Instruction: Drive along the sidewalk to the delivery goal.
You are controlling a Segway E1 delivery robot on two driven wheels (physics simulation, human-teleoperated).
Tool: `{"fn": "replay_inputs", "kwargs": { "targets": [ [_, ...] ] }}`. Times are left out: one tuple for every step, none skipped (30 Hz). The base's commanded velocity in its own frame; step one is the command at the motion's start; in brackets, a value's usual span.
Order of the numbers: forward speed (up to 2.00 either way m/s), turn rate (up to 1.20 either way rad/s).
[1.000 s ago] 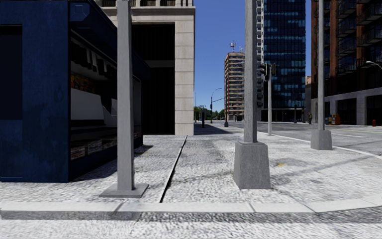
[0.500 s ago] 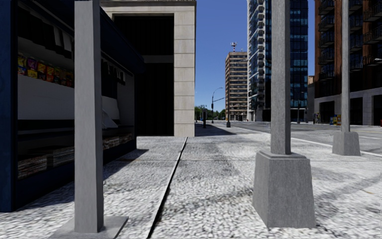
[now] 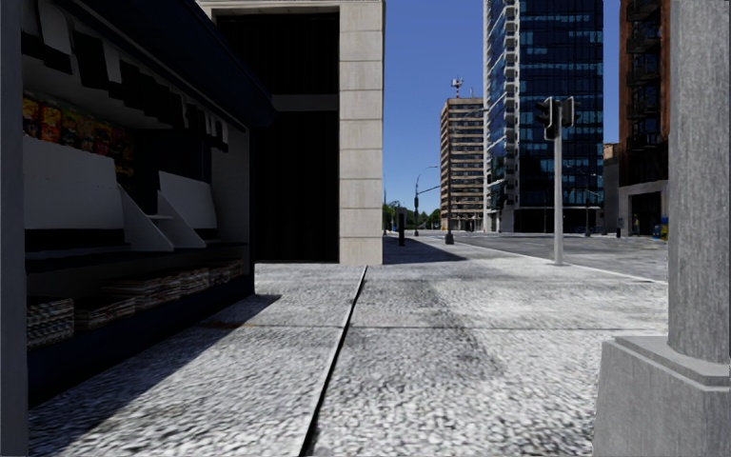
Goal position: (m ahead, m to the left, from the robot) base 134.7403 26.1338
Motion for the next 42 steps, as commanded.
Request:
{"fn": "replay_inputs", "kwargs": {
  "targets": [
    [1.39, -0.18],
    [1.36, -0.24],
    [1.32, -0.28],
    [1.31, -0.29],
    [1.31, -0.29],
    [1.3, -0.2],
    [1.3, 0.0],
    [1.32, 0.0],
    [1.32, 0.0],
    [1.33, 0.0],
    [1.35, 0.0],
    [1.36, 0.0],
    [1.36, 0.0],
    [1.36, 0.0],
    [1.36, 0.0],
    [1.36, 0.0],
    [1.36, 0.0],
    [1.36, 0.0],
    [1.36, 0.0],
    [1.35, -0.13],
    [1.35, -0.13],
    [1.35, -0.27],
    [1.35, -0.31],
    [1.35, -0.31],
    [1.35, -0.32],
    [1.34, -0.26],
    [1.34, -0.1],
    [1.34, -0.1],
    [1.35, 0.0],
    [1.4, 0.0],
    [1.43, 0.0],
    [1.43, 0.0],
    [1.45, 0.0],
    [1.46, 0.0],
    [1.47, 0.0],
    [1.47, 0.0],
    [1.47, 0.0],
    [1.49, 0.0],
    [1.52, 0.0],
    [1.52, 0.0],
    [1.56, 0.0],
    [1.63, 0.0]
  ]
}}
